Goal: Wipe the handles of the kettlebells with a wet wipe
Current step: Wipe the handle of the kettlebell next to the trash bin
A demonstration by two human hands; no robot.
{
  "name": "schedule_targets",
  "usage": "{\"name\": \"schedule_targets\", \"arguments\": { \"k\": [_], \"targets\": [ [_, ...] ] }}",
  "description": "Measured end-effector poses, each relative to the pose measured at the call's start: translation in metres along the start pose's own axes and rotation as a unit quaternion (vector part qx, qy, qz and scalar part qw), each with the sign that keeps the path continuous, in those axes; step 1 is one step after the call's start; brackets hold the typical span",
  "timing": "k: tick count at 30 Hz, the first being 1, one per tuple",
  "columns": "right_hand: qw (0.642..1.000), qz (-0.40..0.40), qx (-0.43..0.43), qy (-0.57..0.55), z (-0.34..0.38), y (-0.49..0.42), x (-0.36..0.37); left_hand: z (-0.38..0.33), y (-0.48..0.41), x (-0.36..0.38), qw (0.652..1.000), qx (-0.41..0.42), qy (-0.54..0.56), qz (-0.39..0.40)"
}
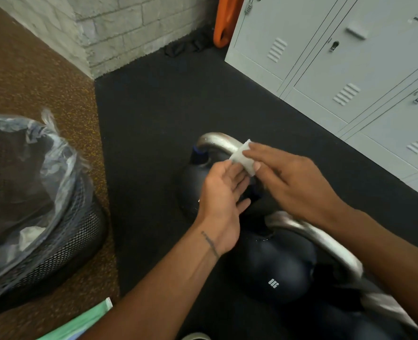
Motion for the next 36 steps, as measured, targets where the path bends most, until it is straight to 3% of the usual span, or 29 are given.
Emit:
{"name": "schedule_targets", "arguments": {
  "k": [3,5,7,9,15,23,36],
  "targets": [
    [0.989,-0.056,0.132,-0.033,-0.012,0.003,-0.015,-0.002,-0.004,0.008,0.999,-0.008,0.038,0.014],
    [0.968,-0.017,0.245,-0.059,-0.027,0.011,-0.012,-0.006,-0.013,0.007,0.998,-0.011,0.06,0.018],
    [0.95,0.038,0.297,-0.087,-0.036,0.018,-0.005,-0.012,-0.023,0.003,0.997,0.001,0.069,0.022],
    [0.951,0.069,0.292,-0.08,-0.037,0.02,-0.001,-0.013,-0.029,-0.002,0.998,0.019,0.057,0.028],
    [0.958,0.061,0.274,-0.058,-0.036,0.019,-0.001,0.011,-0.024,-0.012,0.998,0.024,0.015,0.055],
    [0.917,-0.04,0.34,-0.206,-0.048,0.029,0.007,0.02,-0.044,-0.018,0.996,0.035,-0.033,0.075],
    [0.893,-0.074,0.356,-0.264,-0.053,0.028,0.009,0.016,-0.06,-0.019,0.988,0.082,-0.072,0.109]
  ]
}}
Point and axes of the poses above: each hand's wrist, its own y-axis away from the middle knuckle, its own x-axis out of the palm, z = x × y, the point moved 4 cm from there along -y, towards the middle knuckle, and after that the axes turned 11 degrees about -x, right-handed, at the moved point
